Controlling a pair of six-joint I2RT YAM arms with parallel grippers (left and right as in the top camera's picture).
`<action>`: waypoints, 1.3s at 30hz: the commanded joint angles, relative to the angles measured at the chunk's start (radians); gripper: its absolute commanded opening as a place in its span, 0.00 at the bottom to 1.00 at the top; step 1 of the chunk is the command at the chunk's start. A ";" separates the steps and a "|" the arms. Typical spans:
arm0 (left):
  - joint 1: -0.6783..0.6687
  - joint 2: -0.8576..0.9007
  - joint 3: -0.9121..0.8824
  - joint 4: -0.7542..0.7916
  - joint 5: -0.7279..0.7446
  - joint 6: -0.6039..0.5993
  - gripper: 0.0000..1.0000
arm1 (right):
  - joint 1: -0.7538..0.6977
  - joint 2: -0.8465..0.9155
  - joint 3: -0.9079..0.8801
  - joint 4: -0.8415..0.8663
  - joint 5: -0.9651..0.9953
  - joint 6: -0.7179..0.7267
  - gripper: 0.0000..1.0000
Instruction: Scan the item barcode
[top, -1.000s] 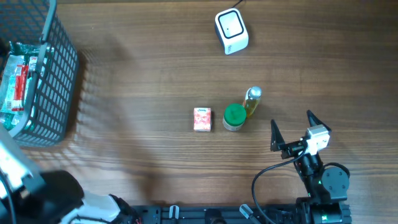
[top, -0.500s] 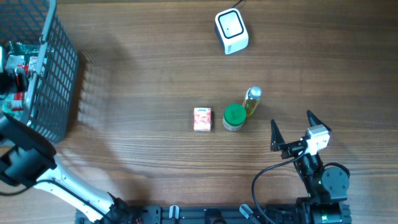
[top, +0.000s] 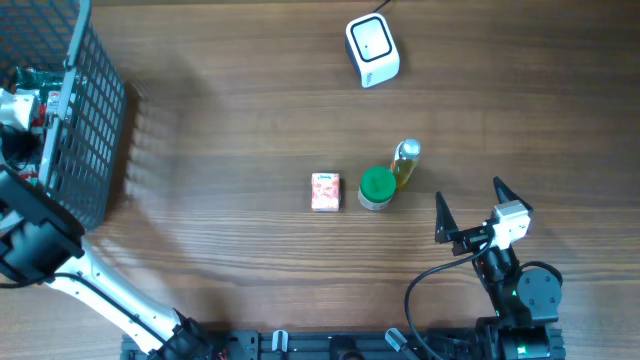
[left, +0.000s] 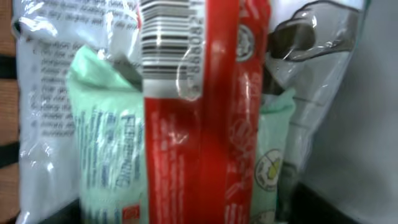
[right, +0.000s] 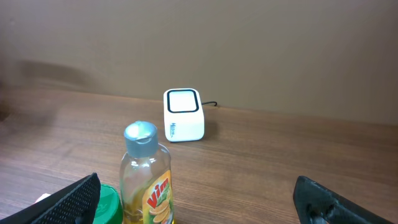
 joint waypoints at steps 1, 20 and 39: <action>0.009 0.087 -0.011 -0.008 -0.018 0.012 0.46 | 0.002 -0.005 -0.001 0.003 -0.010 -0.012 0.99; -0.139 -0.507 0.017 0.084 0.072 -0.181 0.20 | 0.002 -0.005 -0.001 0.003 -0.009 -0.012 1.00; -0.624 -0.847 -0.254 -0.271 0.100 -0.858 0.11 | 0.002 -0.005 -0.001 0.003 -0.009 -0.012 1.00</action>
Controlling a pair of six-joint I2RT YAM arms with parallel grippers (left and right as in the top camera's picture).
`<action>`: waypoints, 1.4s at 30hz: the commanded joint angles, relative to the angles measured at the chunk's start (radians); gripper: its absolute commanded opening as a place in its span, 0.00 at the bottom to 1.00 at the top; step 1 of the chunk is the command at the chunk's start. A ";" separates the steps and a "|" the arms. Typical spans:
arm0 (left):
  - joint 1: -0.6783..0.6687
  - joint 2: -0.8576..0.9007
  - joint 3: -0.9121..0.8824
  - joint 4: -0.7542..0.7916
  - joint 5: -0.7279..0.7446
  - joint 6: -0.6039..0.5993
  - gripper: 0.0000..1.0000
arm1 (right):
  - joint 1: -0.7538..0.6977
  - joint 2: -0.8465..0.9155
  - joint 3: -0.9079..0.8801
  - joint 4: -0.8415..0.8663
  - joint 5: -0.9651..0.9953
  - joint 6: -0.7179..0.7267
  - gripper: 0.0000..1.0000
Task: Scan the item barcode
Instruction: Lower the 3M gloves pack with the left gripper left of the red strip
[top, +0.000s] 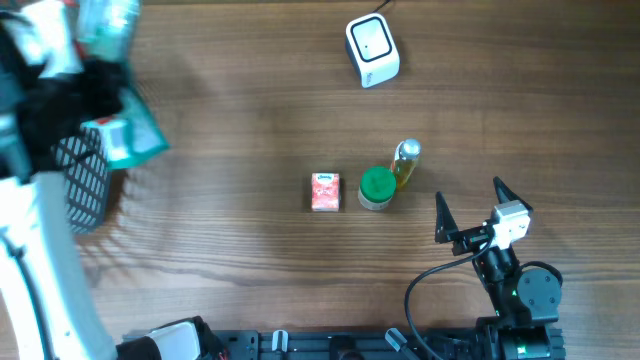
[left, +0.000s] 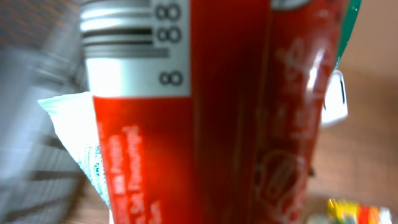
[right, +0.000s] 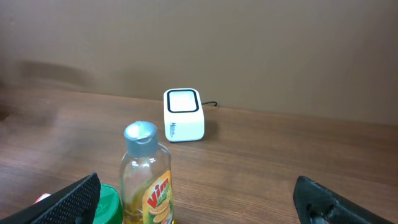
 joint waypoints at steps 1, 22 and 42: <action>-0.142 0.037 -0.183 0.079 -0.089 -0.103 0.11 | 0.002 -0.005 -0.001 0.003 -0.009 -0.012 1.00; -0.498 0.266 -0.787 0.664 -0.305 -0.269 0.63 | 0.002 -0.005 -0.001 0.003 -0.009 -0.012 1.00; -0.301 0.051 -0.681 0.702 -0.324 -0.238 1.00 | 0.002 -0.005 -0.001 0.003 -0.009 -0.012 1.00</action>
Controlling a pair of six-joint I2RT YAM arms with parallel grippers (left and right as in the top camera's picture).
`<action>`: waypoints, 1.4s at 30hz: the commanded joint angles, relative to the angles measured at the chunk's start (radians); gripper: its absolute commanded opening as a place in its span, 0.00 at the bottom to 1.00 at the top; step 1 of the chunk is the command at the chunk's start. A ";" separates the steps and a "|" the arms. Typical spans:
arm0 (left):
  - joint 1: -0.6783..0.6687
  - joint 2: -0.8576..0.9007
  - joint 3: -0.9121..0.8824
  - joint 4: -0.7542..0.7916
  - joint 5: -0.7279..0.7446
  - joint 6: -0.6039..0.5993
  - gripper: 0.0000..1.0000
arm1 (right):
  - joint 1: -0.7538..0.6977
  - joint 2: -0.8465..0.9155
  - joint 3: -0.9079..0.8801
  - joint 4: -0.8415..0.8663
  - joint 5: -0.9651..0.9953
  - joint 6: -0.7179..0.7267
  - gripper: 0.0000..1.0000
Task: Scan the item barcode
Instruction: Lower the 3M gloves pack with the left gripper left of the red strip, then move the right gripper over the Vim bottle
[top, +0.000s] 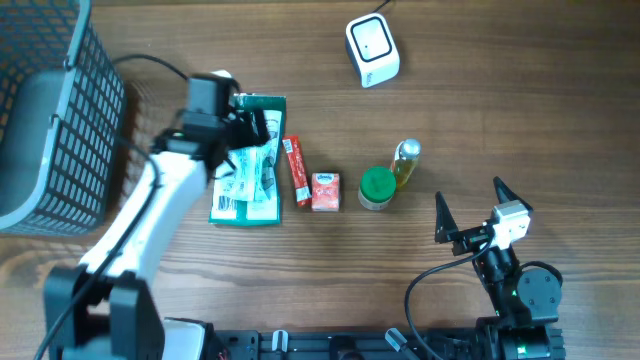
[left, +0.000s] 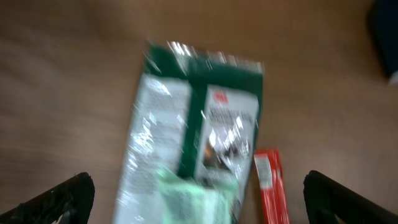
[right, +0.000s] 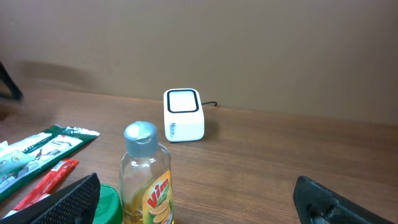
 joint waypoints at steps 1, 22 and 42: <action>0.108 -0.041 0.017 -0.005 -0.030 0.016 1.00 | 0.002 -0.005 -0.001 0.003 -0.010 -0.012 1.00; 0.182 -0.039 0.016 -0.006 -0.030 0.016 1.00 | 0.002 -0.005 -0.001 0.003 -0.009 -0.012 1.00; 0.182 -0.039 0.016 -0.006 -0.030 0.016 1.00 | 0.002 -0.005 -0.001 -0.001 0.045 -0.039 1.00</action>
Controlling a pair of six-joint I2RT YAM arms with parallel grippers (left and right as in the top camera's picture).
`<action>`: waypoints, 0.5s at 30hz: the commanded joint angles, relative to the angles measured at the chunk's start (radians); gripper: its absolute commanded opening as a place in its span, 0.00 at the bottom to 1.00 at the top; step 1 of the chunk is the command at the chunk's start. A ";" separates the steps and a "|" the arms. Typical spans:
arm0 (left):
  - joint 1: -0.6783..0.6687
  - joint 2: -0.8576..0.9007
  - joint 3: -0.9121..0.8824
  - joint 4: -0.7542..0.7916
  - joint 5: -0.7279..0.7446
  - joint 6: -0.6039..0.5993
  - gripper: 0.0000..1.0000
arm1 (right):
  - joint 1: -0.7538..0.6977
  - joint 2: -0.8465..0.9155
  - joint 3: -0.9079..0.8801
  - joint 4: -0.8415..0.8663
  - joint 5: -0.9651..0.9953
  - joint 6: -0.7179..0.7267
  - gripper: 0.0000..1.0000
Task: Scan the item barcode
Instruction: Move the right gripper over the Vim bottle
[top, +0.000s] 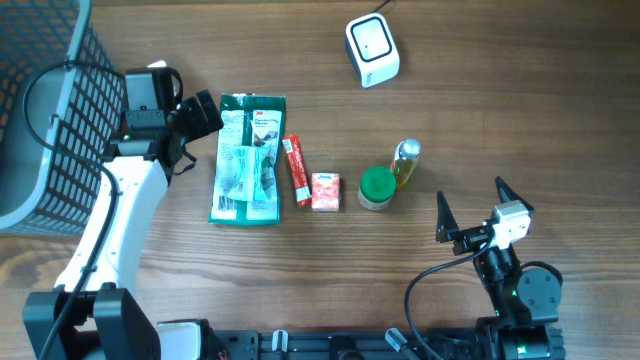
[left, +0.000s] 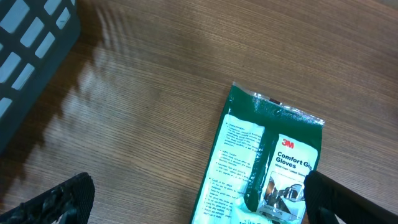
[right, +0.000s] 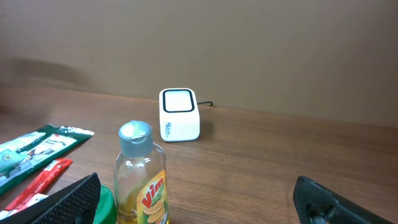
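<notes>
The white barcode scanner (top: 372, 50) stands at the back of the table, its window also facing the right wrist view (right: 179, 114). A green glove packet (top: 248, 120) lies flat with a pale green packet (top: 238, 178) on it and a red stick packet (top: 296, 170) beside it. My left gripper (top: 195, 135) hovers open and empty just left of the glove packet (left: 267, 165). A small red box (top: 325, 191), a green-lidded jar (top: 377, 187) and a Vim bottle (top: 405, 163) stand in a row. My right gripper (top: 472, 205) stands open and empty to the right of the bottle (right: 142, 177).
A dark wire basket (top: 50, 110) fills the table's far left corner, close behind my left arm; its wall shows in the left wrist view (left: 31, 56). A cable runs back from the scanner.
My left gripper has moved left, from over the glove packet to its left edge. The packets lie where they were. The right arm has barely shifted.
My left gripper was down in the basket against a bundle of packets. Then it held the bundle high over the basket's edge. Then the packets lay on the table left of the small red box, with the gripper open above them. Now it has drawn back left.
</notes>
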 joint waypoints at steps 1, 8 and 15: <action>0.003 -0.003 0.008 0.002 -0.010 0.012 1.00 | 0.002 -0.005 -0.001 0.000 0.022 -0.020 1.00; 0.003 -0.003 0.008 0.002 -0.010 0.012 1.00 | 0.002 -0.005 0.021 -0.039 -0.019 0.111 1.00; 0.003 -0.003 0.008 0.002 -0.010 0.012 1.00 | 0.002 0.084 0.287 -0.303 0.000 0.110 0.99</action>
